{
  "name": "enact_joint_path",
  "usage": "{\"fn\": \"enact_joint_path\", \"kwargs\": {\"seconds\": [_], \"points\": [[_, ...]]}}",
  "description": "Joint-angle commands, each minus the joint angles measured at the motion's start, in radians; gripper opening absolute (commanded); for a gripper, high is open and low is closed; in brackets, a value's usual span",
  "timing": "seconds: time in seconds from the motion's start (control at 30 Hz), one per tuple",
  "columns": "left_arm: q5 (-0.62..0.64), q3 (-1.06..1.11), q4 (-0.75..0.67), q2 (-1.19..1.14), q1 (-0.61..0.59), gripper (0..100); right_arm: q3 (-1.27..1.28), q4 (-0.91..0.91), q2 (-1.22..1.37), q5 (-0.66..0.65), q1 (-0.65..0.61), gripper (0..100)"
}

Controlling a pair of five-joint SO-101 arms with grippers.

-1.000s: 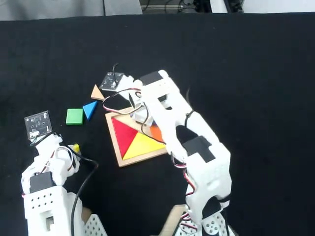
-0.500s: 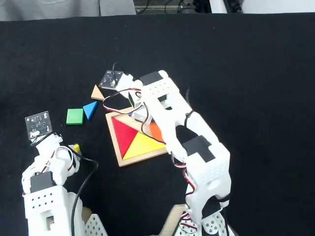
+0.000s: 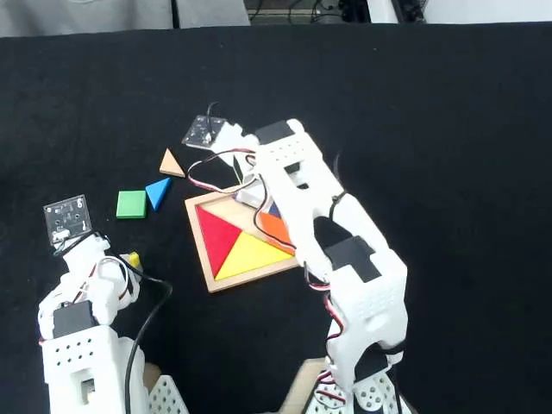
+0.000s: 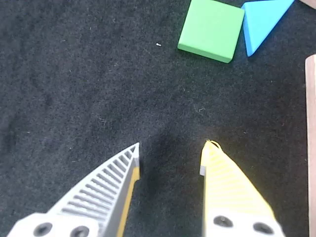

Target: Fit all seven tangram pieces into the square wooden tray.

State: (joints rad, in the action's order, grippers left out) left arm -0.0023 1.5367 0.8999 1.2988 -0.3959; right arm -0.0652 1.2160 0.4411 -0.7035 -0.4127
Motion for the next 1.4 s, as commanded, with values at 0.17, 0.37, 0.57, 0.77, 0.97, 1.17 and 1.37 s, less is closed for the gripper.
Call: {"fn": "enact_joint_path", "kwargs": {"seconds": [0.17,0.37,0.57,0.77,0.97,1.17,1.37], "points": [[-0.006,-0.007,-0.015,0.008,0.013,21,-0.050,0.186,-0.360,0.071,0.071,33.6],[-0.006,-0.016,-0.009,0.008,0.002,21,0.173,0.183,-0.585,0.196,0.143,33.6],[0.000,-0.111,0.018,0.009,-0.193,21,0.519,0.051,-0.806,0.344,0.207,28.5],[-0.017,-0.120,0.023,0.008,-0.315,21,0.860,-0.195,-0.940,0.368,0.207,11.9],[-0.310,-0.077,0.029,0.000,-0.087,18,1.026,-0.416,-0.938,0.468,0.222,8.5],[-0.351,-0.182,0.089,-0.002,-0.051,22,1.069,-0.543,-0.888,0.551,0.330,8.5],[-0.419,-0.458,0.293,-0.034,0.077,25,1.061,-0.620,-0.786,0.565,0.345,8.5]]}}
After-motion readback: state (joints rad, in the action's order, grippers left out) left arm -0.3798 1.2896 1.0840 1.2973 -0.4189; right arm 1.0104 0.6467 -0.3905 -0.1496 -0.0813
